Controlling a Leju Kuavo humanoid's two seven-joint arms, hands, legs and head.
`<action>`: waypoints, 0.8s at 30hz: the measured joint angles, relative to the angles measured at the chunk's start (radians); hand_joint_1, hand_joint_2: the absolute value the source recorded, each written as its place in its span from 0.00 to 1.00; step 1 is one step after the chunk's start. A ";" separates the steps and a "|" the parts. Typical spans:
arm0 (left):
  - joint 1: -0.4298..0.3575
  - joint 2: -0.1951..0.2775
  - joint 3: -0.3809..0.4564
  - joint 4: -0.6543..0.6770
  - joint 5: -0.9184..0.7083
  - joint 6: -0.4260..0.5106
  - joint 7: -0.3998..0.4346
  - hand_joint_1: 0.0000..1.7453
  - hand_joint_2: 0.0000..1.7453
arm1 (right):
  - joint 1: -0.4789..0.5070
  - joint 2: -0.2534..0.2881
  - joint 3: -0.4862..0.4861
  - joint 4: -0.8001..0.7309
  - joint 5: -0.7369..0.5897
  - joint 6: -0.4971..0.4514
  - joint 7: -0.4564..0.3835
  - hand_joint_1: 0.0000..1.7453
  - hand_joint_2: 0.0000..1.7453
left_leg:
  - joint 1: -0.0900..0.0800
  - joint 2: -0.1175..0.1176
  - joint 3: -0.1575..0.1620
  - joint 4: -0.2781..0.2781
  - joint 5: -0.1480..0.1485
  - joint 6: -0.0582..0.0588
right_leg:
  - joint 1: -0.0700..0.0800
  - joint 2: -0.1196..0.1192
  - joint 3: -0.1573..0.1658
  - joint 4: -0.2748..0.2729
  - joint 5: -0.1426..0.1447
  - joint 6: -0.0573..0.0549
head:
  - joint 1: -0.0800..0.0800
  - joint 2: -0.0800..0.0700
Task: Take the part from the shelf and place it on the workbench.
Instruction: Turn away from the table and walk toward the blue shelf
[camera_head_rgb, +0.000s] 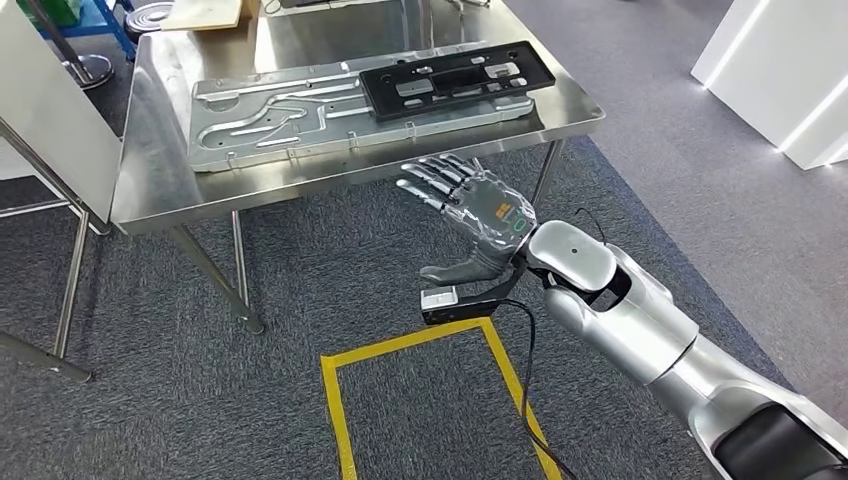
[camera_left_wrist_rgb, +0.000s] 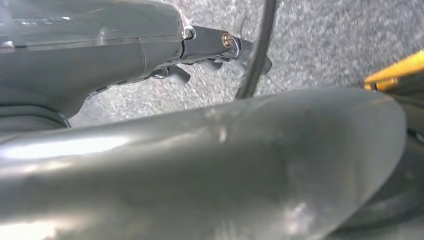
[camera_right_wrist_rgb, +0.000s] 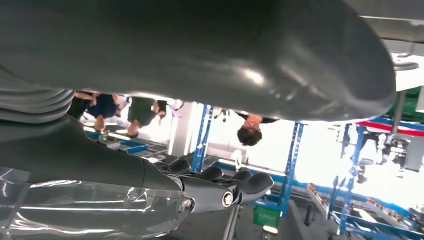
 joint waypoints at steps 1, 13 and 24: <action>0.000 0.001 0.000 0.000 0.000 -0.001 0.000 0.00 0.00 | 0.000 0.000 0.000 0.001 0.000 0.001 0.000 0.00 0.00 | 0.001 -0.001 -0.014 0.035 -0.032 -0.005 | -0.003 -0.002 -0.005 -0.006 0.011 -0.002 | 0.000 0.000; 0.001 0.008 -0.002 -0.002 0.002 -0.003 0.000 0.00 1.00 | 0.010 -0.002 -0.004 0.011 0.002 -0.004 0.003 0.00 0.00 | 0.016 -0.008 0.104 -0.016 -0.076 -0.013 | -0.006 -0.001 -0.100 0.049 0.050 0.021 | 0.000 0.000; -0.001 0.008 -0.003 -0.002 0.004 -0.005 -0.003 0.00 0.00 | 0.008 -0.005 -0.012 0.026 0.003 0.003 0.013 0.00 0.00 | 0.012 -0.007 0.095 -0.022 -0.063 0.007 | -0.007 0.000 -0.104 0.034 0.073 0.026 | 0.000 0.000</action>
